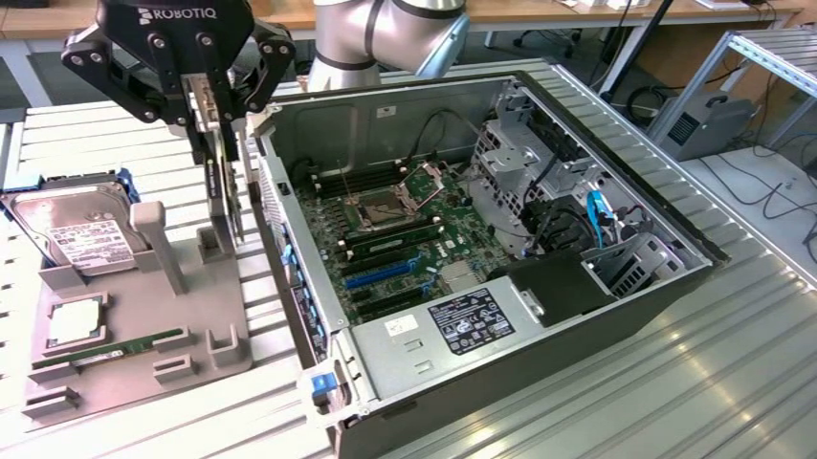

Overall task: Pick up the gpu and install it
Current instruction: 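Pick up the gpu and move the gpu toward the slot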

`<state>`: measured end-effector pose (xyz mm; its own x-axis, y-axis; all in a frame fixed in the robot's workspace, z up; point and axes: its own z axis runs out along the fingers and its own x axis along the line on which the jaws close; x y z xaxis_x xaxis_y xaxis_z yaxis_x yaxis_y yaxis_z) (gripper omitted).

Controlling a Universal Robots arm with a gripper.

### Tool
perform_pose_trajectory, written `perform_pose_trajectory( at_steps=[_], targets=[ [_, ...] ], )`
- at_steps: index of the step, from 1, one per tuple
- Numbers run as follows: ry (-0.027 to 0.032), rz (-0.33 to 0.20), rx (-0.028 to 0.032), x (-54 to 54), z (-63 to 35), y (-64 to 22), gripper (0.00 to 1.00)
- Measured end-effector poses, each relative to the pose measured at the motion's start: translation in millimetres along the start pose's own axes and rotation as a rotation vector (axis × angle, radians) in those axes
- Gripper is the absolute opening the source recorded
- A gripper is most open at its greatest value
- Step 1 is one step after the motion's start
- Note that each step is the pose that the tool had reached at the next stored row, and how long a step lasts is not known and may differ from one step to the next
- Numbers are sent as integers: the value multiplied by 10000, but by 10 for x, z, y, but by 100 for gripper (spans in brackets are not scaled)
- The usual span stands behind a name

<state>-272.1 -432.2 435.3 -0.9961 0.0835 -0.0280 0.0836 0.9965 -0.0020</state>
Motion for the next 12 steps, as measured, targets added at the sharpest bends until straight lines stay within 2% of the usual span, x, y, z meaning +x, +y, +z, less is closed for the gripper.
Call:
perform_pose_trajectory(
  at_steps=[12],
  targets=[
    [0,0,0,-104,37,8,27]
  ],
)
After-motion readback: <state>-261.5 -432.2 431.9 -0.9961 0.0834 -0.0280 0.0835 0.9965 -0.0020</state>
